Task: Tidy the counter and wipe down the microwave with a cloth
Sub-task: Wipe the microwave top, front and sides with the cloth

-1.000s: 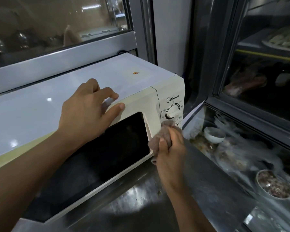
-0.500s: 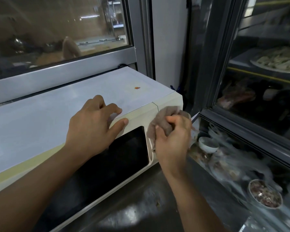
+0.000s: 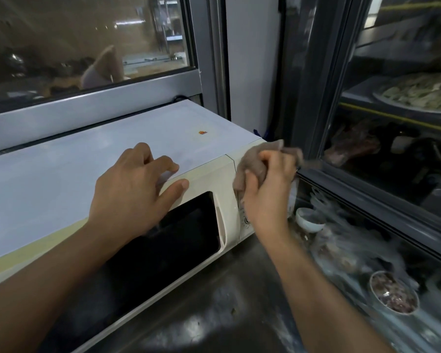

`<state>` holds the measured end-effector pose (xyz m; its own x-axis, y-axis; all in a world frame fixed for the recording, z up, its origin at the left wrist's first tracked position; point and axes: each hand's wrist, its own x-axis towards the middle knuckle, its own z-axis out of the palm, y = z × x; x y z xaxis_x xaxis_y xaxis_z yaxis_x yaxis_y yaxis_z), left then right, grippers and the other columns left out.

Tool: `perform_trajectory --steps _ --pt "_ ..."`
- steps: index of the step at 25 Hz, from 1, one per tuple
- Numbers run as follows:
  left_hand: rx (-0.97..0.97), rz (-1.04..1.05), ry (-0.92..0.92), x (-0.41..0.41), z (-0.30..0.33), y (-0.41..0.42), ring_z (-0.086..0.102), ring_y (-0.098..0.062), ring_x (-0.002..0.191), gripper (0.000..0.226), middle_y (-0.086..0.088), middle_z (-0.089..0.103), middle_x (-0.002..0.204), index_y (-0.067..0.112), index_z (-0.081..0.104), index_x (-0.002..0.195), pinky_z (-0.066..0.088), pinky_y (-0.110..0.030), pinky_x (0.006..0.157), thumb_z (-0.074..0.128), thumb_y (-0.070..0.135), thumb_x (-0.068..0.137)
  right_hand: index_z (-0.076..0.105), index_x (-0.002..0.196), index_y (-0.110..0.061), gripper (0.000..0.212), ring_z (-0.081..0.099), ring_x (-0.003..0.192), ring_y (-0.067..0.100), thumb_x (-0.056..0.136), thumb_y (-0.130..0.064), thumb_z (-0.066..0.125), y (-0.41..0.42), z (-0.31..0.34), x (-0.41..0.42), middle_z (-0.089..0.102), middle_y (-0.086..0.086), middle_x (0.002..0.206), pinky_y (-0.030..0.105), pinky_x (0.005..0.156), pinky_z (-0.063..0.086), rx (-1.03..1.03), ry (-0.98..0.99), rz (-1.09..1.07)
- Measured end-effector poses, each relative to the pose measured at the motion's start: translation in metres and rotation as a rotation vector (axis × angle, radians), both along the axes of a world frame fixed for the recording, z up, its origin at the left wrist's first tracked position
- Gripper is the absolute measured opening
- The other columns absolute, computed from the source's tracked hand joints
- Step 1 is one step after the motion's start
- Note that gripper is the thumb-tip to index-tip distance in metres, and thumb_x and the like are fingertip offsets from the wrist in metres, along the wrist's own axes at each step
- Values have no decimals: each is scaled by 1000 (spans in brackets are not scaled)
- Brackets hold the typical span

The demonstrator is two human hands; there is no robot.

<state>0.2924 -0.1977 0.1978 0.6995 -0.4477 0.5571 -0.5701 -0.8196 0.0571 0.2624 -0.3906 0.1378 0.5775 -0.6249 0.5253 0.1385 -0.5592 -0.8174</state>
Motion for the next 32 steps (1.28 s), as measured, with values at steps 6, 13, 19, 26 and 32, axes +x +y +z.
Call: perform_trajectory --steps 6,13,19,26,32 --pt "23 16 -7 2 -1 0 48 -17 81 50 2 45 86 26 66 109 36 -27 59 40 61 84 56 100 -7 21 42 111 23 82 3 58 -23 -9 -2 40 6 111 15 92 34 -152 13 120" --pt "35 22 -15 2 0 1 53 -20 83 47 2 46 86 26 66 108 36 -26 59 42 58 82 40 87 -20 31 42 110 23 78 -2 63 -6 -25 -3 37 -1 106 31 97 37 -26 68 23" --pt "24 23 -8 1 1 0 50 -18 82 48 1 46 85 26 66 109 36 -27 58 42 57 82 40 77 -27 37 45 114 21 76 -3 68 -32 -31 3 37 -3 111 11 91 34 31 116 105" --pt "17 25 0 0 1 0 46 -16 81 49 0 45 86 24 66 110 34 -26 59 42 57 81 44 78 -23 27 64 94 30 85 -5 61 -62 -33 13 60 16 102 45 84 54 513 171 128" --pt "11 12 -10 1 0 0 44 -14 78 48 1 44 84 24 66 108 30 -24 55 42 56 82 38 82 -20 41 39 110 22 71 0 71 -12 -35 -4 39 8 110 16 93 33 -147 107 30"
